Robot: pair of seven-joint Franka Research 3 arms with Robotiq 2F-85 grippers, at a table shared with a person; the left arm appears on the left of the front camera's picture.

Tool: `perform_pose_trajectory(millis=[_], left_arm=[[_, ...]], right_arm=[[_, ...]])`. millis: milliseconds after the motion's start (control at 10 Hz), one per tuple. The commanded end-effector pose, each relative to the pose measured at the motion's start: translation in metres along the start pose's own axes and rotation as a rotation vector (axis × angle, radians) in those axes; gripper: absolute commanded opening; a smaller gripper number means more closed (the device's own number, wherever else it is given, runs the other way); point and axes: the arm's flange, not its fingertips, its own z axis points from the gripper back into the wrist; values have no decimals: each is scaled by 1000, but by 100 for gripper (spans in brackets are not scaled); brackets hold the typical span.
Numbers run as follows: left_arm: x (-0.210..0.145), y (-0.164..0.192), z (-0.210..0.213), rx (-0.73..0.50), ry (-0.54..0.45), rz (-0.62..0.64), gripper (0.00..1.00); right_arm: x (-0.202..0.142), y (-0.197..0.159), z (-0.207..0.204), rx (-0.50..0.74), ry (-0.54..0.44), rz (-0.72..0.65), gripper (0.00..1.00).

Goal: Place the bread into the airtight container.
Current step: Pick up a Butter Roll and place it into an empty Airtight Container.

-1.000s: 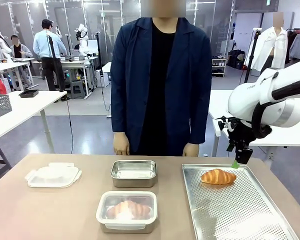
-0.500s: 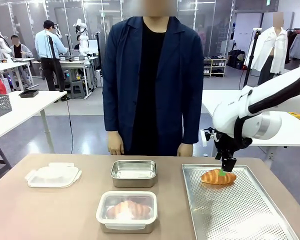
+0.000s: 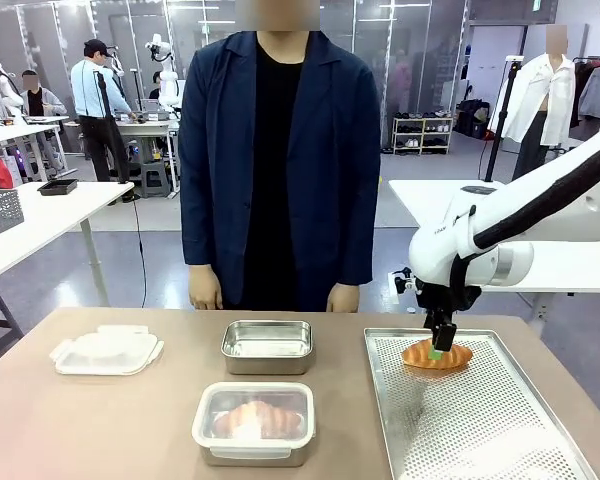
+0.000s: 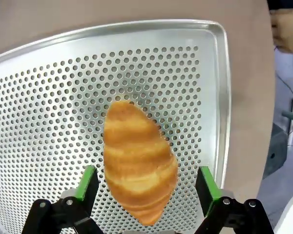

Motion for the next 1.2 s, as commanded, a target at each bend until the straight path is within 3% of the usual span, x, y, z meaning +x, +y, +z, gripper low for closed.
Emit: perform_pose_trajectory(millis=[0, 500, 600, 700, 800, 900, 1000, 1100], left_arm=[[1, 0, 2, -3, 11, -14, 100], [1, 0, 2, -3, 11, -14, 100], [1, 0, 2, -3, 11, -14, 100], [1, 0, 2, -3, 11, -14, 100], [1, 0, 2, -3, 11, -14, 100], [1, 0, 2, -3, 11, -14, 100], [1, 0, 2, -3, 11, -14, 100], [1, 0, 2, -3, 11, -14, 100]], right_arm=[[5, -9, -4, 60, 25, -20, 100], [3, -13, -25, 137, 87, -15, 100], [4, -12, -27, 146, 101, 9, 85], [4, -11, -27, 146, 101, 12, 80], [4, -10, -28, 147, 106, 15, 65], [5, -11, -29, 148, 104, 9, 60], [6, -11, -26, 143, 94, 2, 45], [8, -9, -17, 123, 89, 7, 44]])
